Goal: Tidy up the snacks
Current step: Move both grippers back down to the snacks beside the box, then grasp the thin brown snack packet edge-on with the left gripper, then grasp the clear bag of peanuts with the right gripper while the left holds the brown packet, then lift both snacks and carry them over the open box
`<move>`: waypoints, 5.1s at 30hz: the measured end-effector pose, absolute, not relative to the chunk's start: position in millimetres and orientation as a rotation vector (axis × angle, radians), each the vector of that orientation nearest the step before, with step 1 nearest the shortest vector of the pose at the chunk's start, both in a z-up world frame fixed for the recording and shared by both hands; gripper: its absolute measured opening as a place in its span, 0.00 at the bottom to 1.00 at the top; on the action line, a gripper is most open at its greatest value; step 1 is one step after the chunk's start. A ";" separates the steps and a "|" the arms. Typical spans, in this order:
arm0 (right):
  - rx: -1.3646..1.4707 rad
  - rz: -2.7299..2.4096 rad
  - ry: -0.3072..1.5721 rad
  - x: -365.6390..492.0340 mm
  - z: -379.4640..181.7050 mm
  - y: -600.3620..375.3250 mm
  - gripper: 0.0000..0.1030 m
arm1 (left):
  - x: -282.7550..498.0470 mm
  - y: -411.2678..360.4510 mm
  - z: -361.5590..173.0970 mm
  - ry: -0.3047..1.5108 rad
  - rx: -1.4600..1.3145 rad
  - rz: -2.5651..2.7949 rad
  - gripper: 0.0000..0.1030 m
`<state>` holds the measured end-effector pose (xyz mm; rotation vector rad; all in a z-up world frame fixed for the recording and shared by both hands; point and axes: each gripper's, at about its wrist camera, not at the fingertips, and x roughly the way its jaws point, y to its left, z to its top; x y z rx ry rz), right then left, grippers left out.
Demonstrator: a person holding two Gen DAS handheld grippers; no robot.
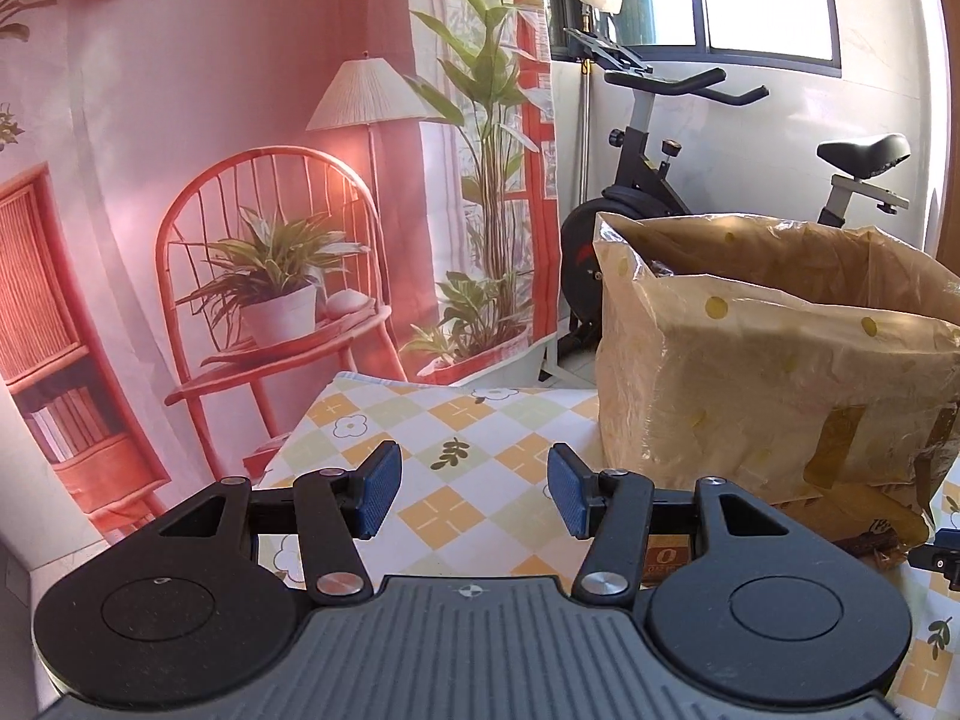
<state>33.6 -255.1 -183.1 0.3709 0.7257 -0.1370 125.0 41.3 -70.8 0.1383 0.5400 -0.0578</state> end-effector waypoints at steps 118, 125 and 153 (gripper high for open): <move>0.300 0.149 0.957 34.7 -195.5 -270.4 0.51 | 93.9 -27.9 -175.4 0.689 -0.037 -0.401 0.06; 0.025 0.161 0.923 51.9 -194.1 -261.7 0.50 | 93.9 -28.6 -174.2 0.691 -0.047 -0.398 0.06; 0.153 0.228 0.709 7.2 -121.1 -239.0 0.24 | 74.2 -11.2 -116.3 0.548 -0.069 -0.410 0.06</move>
